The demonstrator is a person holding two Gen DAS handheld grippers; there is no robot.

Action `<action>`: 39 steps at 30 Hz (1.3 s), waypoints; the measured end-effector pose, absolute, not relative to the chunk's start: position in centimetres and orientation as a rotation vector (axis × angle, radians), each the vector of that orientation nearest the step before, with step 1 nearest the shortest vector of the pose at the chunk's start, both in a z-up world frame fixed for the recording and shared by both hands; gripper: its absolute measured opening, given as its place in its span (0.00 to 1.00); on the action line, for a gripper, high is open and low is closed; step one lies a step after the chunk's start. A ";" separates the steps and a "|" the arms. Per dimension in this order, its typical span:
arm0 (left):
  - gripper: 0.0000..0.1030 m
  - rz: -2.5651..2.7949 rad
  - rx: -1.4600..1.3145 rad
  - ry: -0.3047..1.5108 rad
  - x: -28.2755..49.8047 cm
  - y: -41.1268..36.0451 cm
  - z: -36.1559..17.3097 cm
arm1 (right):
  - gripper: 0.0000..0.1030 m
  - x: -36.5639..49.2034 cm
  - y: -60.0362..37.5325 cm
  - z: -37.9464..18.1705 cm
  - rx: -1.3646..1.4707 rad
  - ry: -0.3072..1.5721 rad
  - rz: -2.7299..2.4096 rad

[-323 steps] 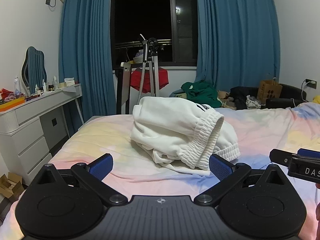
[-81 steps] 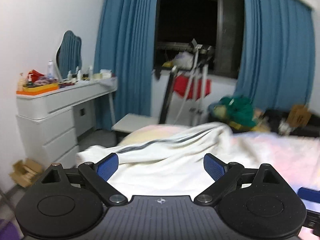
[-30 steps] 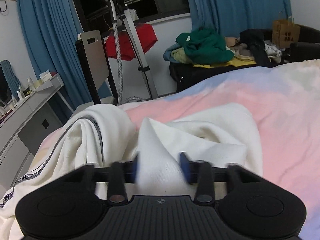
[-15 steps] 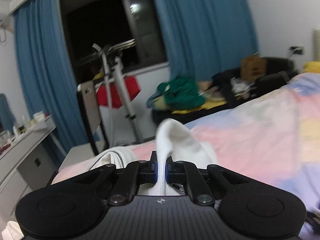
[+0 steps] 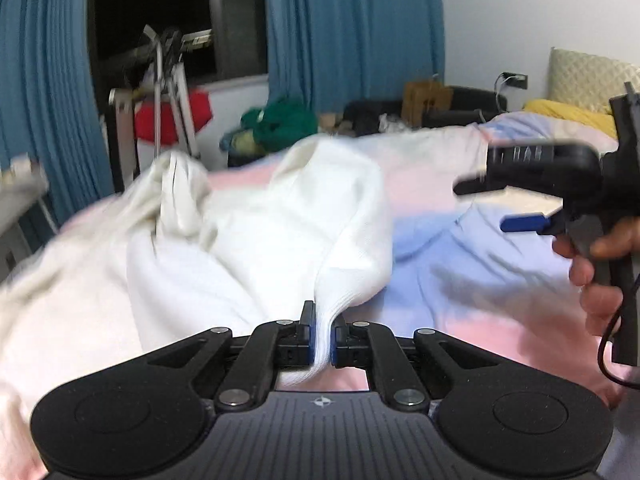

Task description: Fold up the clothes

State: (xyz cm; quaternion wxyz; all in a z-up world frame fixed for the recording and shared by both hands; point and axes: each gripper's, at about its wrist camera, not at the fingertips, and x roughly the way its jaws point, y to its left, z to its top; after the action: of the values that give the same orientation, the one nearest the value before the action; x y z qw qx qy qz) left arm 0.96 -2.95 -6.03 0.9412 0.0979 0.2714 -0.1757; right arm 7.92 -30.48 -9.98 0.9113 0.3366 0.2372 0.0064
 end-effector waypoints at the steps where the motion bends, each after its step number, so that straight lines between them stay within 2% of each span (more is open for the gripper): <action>1: 0.06 -0.364 0.192 0.559 0.9 -2.7 -5.9 | 0.80 8.0 -30.4 -10.2 0.724 0.491 0.043; 5: 0.06 -0.367 0.127 0.576 0.7 -1.6 -5.1 | 0.80 8.9 -30.0 -10.9 0.821 0.499 0.157; 7: 0.06 -0.360 0.098 0.590 0.6 -1.0 -5.1 | 0.72 9.3 -29.8 -11.0 0.843 0.496 0.197; 11: 0.06 -0.345 0.086 0.611 0.5 -0.5 -5.2 | 0.68 9.8 -30.0 -11.5 0.913 0.491 0.228; 13: 0.07 -0.340 0.103 0.614 0.8 -1.0 -5.1 | 0.60 10.1 -30.2 -11.8 0.947 0.489 0.231; 16: 0.07 -0.338 0.108 0.619 1.0 -1.4 -5.3 | 0.55 10.4 -30.5 -12.3 0.986 0.495 0.230; 26: 0.07 -0.384 0.112 0.664 1.9 -1.4 -6.7 | 0.54 17.0 -30.2 -14.2 1.000 0.558 0.201; 30: 0.07 -0.409 0.120 0.678 2.6 -1.4 -7.5 | 0.54 18.7 -29.0 -13.8 0.865 0.533 0.164; 32: 0.07 -0.416 0.114 0.684 3.1 -1.3 -7.8 | 0.29 19.6 -28.4 -13.6 0.797 0.521 0.146; 33: 0.07 -0.421 0.103 0.686 3.5 -1.2 -7.8 | 0.10 20.0 -28.1 -13.5 0.763 0.514 0.136; 35: 0.07 -0.437 0.066 0.683 4.1 -0.9 -7.7 | 0.07 20.7 -27.6 -13.2 0.700 0.490 0.119; 39: 0.06 -0.505 -0.001 0.597 4.2 -0.3 -6.4 | 0.06 17.2 -28.8 -8.7 0.687 0.219 0.099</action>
State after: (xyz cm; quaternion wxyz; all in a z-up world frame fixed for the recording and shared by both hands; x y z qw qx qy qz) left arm 4.23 -0.27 -6.40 0.9244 -0.0006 0.2911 -0.2463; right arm 17.23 -28.84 -8.69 0.9345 0.3361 0.1070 0.0486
